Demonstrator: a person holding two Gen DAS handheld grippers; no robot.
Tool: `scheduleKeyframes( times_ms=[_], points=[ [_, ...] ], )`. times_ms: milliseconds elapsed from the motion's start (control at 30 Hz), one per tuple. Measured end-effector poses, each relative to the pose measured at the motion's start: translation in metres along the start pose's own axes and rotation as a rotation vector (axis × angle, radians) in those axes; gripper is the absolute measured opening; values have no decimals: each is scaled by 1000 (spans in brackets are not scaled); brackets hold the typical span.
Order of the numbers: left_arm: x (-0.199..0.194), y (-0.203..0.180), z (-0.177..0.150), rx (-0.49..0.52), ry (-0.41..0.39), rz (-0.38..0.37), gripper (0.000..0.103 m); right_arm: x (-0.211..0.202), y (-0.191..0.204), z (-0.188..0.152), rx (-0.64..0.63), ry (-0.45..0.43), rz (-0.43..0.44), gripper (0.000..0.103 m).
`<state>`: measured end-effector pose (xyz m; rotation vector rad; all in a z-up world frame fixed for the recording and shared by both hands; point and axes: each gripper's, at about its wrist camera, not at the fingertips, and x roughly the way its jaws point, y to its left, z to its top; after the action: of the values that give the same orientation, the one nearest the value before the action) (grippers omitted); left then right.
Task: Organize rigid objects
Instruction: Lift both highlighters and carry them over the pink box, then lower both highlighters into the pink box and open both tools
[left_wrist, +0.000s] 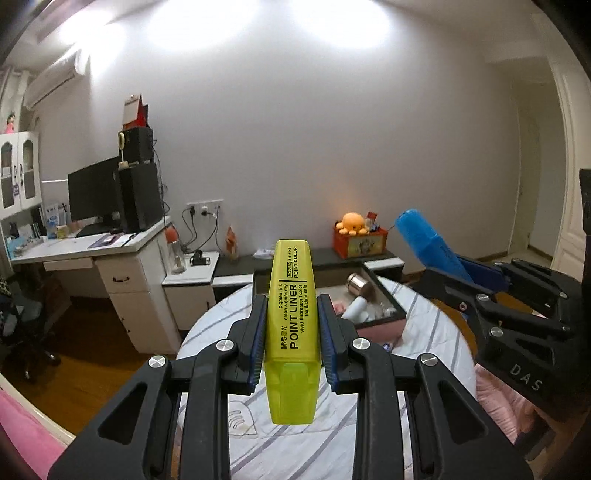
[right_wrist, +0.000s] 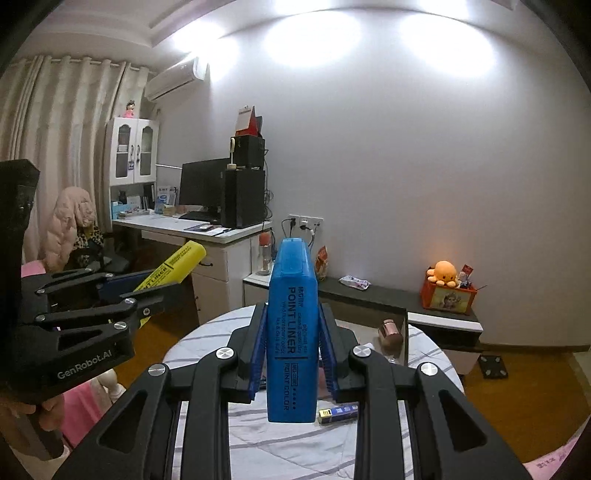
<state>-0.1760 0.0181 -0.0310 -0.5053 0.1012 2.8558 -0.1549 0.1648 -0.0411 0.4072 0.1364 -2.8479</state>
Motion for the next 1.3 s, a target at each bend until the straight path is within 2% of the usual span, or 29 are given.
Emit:
scheduleKeyframes(
  times_ms=[267, 733, 1033, 1300],
  points=[
    [-12, 9, 13, -4, -35, 73, 26, 0, 2, 11, 1, -20, 1, 27],
    [18, 5, 21, 14, -8, 95, 26, 15, -15, 10, 12, 1, 15, 27],
    [93, -8, 27, 41, 89, 59, 26, 56, -44, 9, 38, 60, -4, 27],
    [179, -12, 27, 39, 209, -3, 26, 125, -76, -1, 63, 182, -11, 27]
  ],
)
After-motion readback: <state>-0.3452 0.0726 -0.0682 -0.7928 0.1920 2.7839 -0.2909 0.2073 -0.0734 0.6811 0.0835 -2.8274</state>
